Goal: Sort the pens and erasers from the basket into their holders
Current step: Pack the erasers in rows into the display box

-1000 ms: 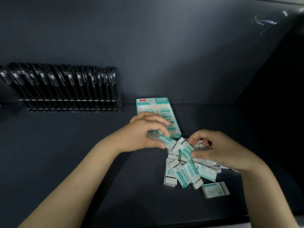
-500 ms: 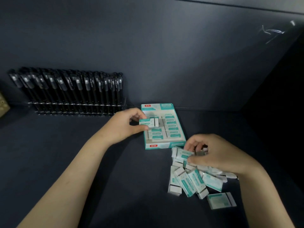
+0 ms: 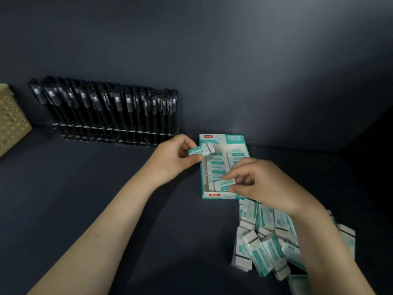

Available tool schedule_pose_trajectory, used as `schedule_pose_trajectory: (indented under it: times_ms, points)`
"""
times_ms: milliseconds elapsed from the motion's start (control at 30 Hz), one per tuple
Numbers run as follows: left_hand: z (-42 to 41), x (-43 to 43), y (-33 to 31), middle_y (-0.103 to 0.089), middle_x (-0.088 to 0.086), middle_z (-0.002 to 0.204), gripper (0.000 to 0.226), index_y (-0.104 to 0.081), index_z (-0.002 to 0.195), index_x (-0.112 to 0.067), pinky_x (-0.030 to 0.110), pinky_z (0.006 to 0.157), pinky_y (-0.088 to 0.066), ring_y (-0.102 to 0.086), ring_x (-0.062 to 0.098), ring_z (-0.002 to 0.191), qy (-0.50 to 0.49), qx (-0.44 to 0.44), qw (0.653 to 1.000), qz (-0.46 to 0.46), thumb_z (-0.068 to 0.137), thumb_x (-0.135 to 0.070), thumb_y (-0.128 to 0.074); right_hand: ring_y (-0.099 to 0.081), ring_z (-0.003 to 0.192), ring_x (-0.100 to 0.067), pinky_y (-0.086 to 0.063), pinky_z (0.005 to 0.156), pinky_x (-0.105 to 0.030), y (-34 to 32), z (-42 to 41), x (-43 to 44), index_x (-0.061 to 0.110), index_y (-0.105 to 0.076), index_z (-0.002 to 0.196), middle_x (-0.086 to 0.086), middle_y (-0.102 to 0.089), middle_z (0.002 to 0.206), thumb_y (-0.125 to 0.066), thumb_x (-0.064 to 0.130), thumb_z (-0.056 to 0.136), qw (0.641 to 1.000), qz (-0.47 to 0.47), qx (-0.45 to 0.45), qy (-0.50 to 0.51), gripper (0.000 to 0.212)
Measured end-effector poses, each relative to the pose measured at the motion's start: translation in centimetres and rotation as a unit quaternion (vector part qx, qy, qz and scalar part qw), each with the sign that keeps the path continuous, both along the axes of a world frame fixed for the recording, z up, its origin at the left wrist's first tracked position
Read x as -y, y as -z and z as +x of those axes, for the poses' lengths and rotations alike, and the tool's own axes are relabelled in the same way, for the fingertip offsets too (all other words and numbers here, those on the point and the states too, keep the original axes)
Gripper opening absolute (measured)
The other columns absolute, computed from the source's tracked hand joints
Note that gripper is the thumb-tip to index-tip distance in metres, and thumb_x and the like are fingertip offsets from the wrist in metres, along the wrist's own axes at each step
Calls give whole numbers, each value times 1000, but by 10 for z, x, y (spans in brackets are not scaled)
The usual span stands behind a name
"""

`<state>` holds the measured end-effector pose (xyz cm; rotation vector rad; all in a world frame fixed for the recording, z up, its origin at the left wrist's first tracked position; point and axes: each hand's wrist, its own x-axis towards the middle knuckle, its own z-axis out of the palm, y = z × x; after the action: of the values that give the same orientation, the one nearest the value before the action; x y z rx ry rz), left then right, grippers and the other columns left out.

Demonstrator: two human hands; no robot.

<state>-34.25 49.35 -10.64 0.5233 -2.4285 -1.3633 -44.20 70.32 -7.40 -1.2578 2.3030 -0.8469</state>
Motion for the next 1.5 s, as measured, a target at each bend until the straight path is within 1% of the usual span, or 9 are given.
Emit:
schedule_pose_trajectory:
  times_ms: [200, 500, 700, 867, 1000, 1100, 1200, 1300, 1500]
  points:
    - [-1, -4, -1, -71, -12, 91, 20, -62, 91, -18, 14, 78, -50, -65, -3, 83, 1, 20, 1000, 3, 79, -26, -77, -63, 90, -6, -52, 87, -22, 8, 6, 6, 19, -76, 102, 14, -64, 100, -67, 5, 85, 999, -15, 31, -24, 23]
    - [2, -9, -7, -67, -15, 96, 20, -66, 97, -22, 5, 70, -42, -60, -4, 79, 3, -9, 1000, -13, 80, -22, -76, -57, 98, 5, -43, 86, -8, 14, 6, 4, 24, -72, 110, 21, -59, 103, -61, 21, 93, 999, 22, 8, -49, 21]
    - [5, -19, -18, -66, -11, 96, 21, -66, 95, -24, 9, 69, -44, -61, 4, 79, -4, -67, 998, -15, 78, -22, -78, -68, 87, -4, -55, 81, -23, 7, 0, 3, 35, -70, 101, 12, -73, 96, -64, 23, 91, 983, -132, 77, 107, 16]
    - [5, -39, -21, -64, -13, 89, 25, -63, 90, -25, 15, 71, -45, -58, 6, 79, 21, -119, 992, -45, 74, -21, -81, -67, 76, -3, -49, 61, -16, -1, 2, 4, 26, -70, 99, 9, -74, 93, -68, 22, 88, 945, -191, 213, 156, 12]
    - [4, -48, -17, -63, -14, 91, 26, -62, 93, -26, 14, 74, -44, -59, 6, 85, 64, -115, 990, -48, 74, -33, -79, -63, 71, -1, -42, 62, -22, 4, 1, 5, 19, -71, 97, 5, -74, 89, -67, 14, 88, 924, -231, 249, 176, 11]
    - [3, -41, -12, -63, -20, 106, 28, -63, 100, -33, 21, 91, -41, -52, -1, 103, 97, -53, 991, -69, 78, -50, -66, -67, 83, -10, -50, 72, -25, 4, -7, 2, 14, -70, 99, 0, -74, 94, -57, 5, 94, 899, -295, 272, 177, 17]
    - [3, -32, -6, -41, -22, 136, 38, -57, 116, -41, 32, 114, -14, -22, 7, 134, 90, 42, 981, -169, 80, -45, -70, -68, 98, -16, -54, 84, -26, 5, -15, -7, 16, -70, 108, -5, -73, 104, -54, 5, 95, 913, -284, 253, 148, 23]
    - [4, -30, -2, -1, -24, 154, 59, -41, 130, -49, 37, 112, 6, 14, 6, 142, 117, 152, 968, -165, 79, -45, -70, -68, 96, -13, -52, 83, -22, 6, -18, -12, 20, -70, 109, -7, -71, 100, -64, 4, 88, 933, -246, 224, 139, 27]
    - [-1, -31, -2, 20, -27, 153, 67, -32, 135, -53, 42, 115, 12, 27, 14, 142, 127, 200, 964, -119, 82, -36, -68, -69, 85, -3, -52, 80, -15, 3, -16, -12, 23, -75, 87, 11, -74, 87, -75, 7, 81, 985, -96, 121, 76, 18]
